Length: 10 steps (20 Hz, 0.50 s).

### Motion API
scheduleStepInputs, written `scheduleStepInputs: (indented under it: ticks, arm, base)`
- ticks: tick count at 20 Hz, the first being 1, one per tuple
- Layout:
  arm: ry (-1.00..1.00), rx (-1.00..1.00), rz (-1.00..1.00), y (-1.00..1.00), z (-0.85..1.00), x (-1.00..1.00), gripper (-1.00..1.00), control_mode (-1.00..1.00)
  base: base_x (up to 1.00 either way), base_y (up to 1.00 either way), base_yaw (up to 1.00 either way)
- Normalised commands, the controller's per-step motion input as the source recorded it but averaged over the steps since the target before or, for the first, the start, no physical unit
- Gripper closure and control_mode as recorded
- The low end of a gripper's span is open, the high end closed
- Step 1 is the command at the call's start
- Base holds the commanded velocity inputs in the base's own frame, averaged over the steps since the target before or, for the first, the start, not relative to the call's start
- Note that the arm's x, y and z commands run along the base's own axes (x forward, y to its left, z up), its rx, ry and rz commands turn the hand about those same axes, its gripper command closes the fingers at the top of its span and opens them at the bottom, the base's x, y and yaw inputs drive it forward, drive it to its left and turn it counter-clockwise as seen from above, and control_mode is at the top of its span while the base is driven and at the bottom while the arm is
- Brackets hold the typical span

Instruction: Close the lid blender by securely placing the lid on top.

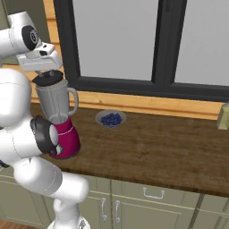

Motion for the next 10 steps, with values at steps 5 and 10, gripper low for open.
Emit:
scheduleStepInputs:
  ticks: [5,10]
  arm:
    - [0.01,0.0,-0.05,0.0,-0.15,0.0,1.0,-1.0]
    - [0.0,0.01,-0.07,-0.03,-0.1,0.06,1.0,-1.0]
  base:
    - [0.0,0.0,0.0]
    - [0.0,0.0,0.0]
